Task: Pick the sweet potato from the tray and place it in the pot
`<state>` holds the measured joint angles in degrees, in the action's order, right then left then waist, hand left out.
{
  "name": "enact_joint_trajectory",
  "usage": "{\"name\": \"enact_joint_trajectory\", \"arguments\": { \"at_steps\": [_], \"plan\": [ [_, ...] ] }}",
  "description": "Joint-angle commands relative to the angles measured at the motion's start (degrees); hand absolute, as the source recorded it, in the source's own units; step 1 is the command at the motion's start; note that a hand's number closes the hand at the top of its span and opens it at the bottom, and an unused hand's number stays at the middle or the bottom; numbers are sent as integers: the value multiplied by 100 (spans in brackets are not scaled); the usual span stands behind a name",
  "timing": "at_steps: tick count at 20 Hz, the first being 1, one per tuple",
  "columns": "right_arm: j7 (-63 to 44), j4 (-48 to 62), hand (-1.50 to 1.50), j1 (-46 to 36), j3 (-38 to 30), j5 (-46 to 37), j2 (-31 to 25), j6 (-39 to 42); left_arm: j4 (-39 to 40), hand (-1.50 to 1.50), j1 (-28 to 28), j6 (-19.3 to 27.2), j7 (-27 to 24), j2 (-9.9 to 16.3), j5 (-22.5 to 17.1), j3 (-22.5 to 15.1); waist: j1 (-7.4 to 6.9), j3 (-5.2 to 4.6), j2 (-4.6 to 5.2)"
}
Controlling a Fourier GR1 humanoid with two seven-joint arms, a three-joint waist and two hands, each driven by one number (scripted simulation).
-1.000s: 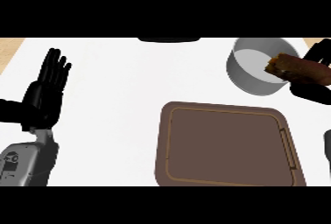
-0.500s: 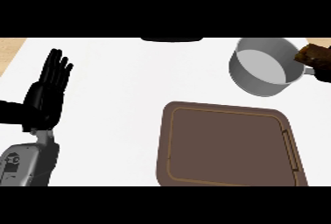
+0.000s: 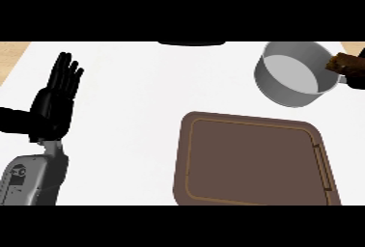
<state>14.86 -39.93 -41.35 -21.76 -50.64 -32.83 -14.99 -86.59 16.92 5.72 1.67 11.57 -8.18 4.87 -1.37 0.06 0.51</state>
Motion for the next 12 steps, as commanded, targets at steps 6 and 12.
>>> {"name": "enact_joint_trajectory", "arguments": {
  "at_steps": [6, 12],
  "plan": [
    [512, 1883, -150, -532, -385, 465, -224, 996, -2, 0, 175, -129, 17, 92, -75, 78, -135, 15, 63],
    [1389, 2213, -150, -800, -427, 588, -84, 806, 38, 0, 21, -143, 9, 48, -77, 104, -109, 11, 46]
  ]
}}
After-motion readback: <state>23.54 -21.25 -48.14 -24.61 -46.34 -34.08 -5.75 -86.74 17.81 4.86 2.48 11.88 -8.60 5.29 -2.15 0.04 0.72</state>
